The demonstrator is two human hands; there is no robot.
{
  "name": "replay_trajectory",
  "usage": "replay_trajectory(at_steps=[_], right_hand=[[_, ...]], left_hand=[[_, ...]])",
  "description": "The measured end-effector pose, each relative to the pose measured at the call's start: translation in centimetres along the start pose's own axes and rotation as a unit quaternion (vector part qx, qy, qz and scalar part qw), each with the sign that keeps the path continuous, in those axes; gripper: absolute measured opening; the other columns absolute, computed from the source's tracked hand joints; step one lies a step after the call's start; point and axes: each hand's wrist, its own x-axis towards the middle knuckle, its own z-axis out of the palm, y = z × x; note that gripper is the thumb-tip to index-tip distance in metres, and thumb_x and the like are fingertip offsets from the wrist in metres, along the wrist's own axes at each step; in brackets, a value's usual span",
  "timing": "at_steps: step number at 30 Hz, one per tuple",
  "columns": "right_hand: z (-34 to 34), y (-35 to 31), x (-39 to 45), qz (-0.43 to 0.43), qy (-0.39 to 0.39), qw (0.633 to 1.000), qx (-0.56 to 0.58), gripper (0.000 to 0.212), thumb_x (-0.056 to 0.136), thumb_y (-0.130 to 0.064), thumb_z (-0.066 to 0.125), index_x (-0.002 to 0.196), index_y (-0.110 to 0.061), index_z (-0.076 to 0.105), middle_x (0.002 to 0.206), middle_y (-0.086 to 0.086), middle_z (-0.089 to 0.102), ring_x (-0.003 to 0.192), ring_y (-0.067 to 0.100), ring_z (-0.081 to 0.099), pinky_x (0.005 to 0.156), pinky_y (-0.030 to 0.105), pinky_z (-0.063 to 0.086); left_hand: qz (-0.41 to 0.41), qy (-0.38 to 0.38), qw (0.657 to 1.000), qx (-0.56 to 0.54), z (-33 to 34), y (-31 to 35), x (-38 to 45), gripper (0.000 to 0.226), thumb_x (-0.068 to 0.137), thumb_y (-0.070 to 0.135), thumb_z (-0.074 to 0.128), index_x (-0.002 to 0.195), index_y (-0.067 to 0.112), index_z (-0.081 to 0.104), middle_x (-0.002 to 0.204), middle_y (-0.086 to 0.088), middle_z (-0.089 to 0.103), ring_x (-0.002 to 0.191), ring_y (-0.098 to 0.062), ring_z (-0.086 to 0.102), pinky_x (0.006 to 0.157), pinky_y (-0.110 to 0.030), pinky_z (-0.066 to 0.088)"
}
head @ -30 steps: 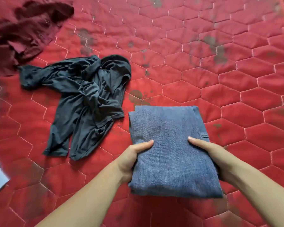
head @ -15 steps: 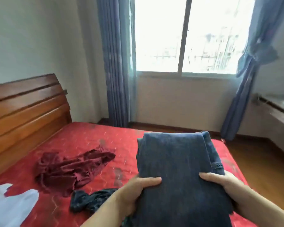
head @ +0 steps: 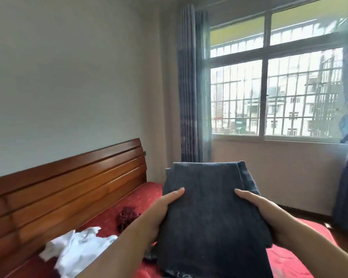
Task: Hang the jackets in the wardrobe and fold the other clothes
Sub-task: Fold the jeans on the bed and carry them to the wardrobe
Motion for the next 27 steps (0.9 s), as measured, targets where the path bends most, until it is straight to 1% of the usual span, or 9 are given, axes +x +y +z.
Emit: replay_trajectory(at_steps=[3, 6, 10, 14, 18, 20, 22, 24, 27], right_hand=[[3.4, 0.0, -2.7, 0.010, -0.065, 0.998, -0.005, 0.058, 0.061, -0.037, 0.079, 0.111, -0.008, 0.069, 0.105, 0.018, 0.072, 0.092, 0.033, 0.071, 0.079, 0.041, 0.054], [8.8, 0.2, -4.8, 0.017, -0.129, 0.991, -0.023, 0.058, 0.062, -0.037, 0.079, 0.111, -0.009, 0.069, 0.106, 0.018, 0.072, 0.094, 0.033, 0.071, 0.084, 0.042, 0.054], [17.4, 1.5, -7.4, 0.031, -0.210, 0.975, -0.061, 0.058, 0.065, -0.040, 0.079, 0.111, -0.007, 0.069, 0.104, 0.017, 0.073, 0.091, 0.030, 0.072, 0.071, 0.036, 0.057], [26.8, 4.2, -9.9, 0.039, -0.267, 0.956, -0.111, 0.072, 0.052, -0.044, 0.085, 0.112, -0.006, 0.069, 0.104, 0.019, 0.072, 0.095, 0.035, 0.070, 0.089, 0.046, 0.054], [37.9, 9.1, -13.0, 0.031, -0.316, 0.935, -0.155, 0.072, 0.050, -0.039, 0.088, 0.109, -0.003, 0.067, 0.097, 0.017, 0.074, 0.088, 0.033, 0.072, 0.084, 0.045, 0.056], [43.3, 12.2, -14.7, 0.034, -0.335, 0.928, -0.159, 0.061, 0.061, -0.036, 0.085, 0.109, -0.002, 0.067, 0.094, 0.016, 0.075, 0.084, 0.032, 0.073, 0.078, 0.041, 0.057], [48.1, 14.7, -16.3, 0.045, -0.357, 0.920, -0.153, 0.051, 0.070, -0.034, 0.082, 0.107, -0.003, 0.067, 0.091, 0.015, 0.075, 0.081, 0.031, 0.073, 0.069, 0.037, 0.059], [52.0, 16.7, -17.6, 0.051, -0.381, 0.911, -0.146, 0.046, 0.073, -0.035, 0.081, 0.105, -0.004, 0.068, 0.089, 0.014, 0.075, 0.079, 0.030, 0.074, 0.062, 0.034, 0.058], [56.7, 19.0, -18.1, 0.040, -0.407, 0.901, -0.143, 0.047, 0.072, -0.039, 0.081, 0.105, -0.007, 0.068, 0.088, 0.011, 0.076, 0.078, 0.028, 0.074, 0.065, 0.034, 0.058]], left_hand=[[0.030, 0.066, 0.997, -0.006, -1.6, 0.9, -6.5, 0.035, 0.064, 0.052, 0.081, 0.087, 0.026, 0.080, 0.102, -0.005, 0.075, 0.090, -0.023, 0.073, 0.069, -0.034, 0.056], [0.046, 0.123, 0.991, -0.001, -4.9, 1.9, -12.8, 0.051, 0.065, 0.054, 0.082, 0.102, 0.019, 0.077, 0.107, -0.006, 0.074, 0.095, -0.024, 0.072, 0.082, -0.040, 0.053], [0.077, 0.183, 0.980, -0.031, -10.4, 2.7, -21.3, 0.044, 0.073, 0.045, 0.080, 0.103, 0.013, 0.077, 0.109, -0.011, 0.073, 0.098, -0.027, 0.071, 0.073, -0.035, 0.058], [0.109, 0.272, 0.955, -0.048, -16.6, 1.7, -30.3, 0.058, 0.070, 0.044, 0.080, 0.115, 0.009, 0.069, 0.110, -0.012, 0.072, 0.099, -0.029, 0.070, 0.081, -0.039, 0.056], [0.117, 0.397, 0.909, -0.047, -23.7, -0.5, -39.8, 0.063, 0.067, 0.055, 0.079, 0.113, 0.013, 0.068, 0.101, -0.007, 0.075, 0.090, -0.027, 0.073, 0.077, -0.038, 0.058], [0.110, 0.480, 0.870, -0.033, -27.0, -1.5, -44.3, 0.067, 0.072, 0.060, 0.074, 0.118, 0.011, 0.065, 0.103, -0.007, 0.074, 0.091, -0.028, 0.071, 0.079, -0.038, 0.058], [0.099, 0.558, 0.823, -0.027, -29.9, -2.1, -48.3, 0.072, 0.075, 0.064, 0.068, 0.121, 0.009, 0.062, 0.102, -0.006, 0.070, 0.089, -0.026, 0.068, 0.070, -0.032, 0.054], [0.090, 0.604, 0.792, -0.025, -32.1, -2.6, -51.6, 0.073, 0.076, 0.066, 0.065, 0.120, 0.009, 0.062, 0.096, -0.003, 0.068, 0.084, -0.022, 0.065, 0.061, -0.027, 0.048], [0.067, 0.638, 0.767, -0.020, -35.2, -3.2, -54.7, 0.073, 0.076, 0.070, 0.062, 0.121, 0.012, 0.061, 0.089, 0.000, 0.067, 0.080, -0.019, 0.064, 0.057, -0.027, 0.045]])
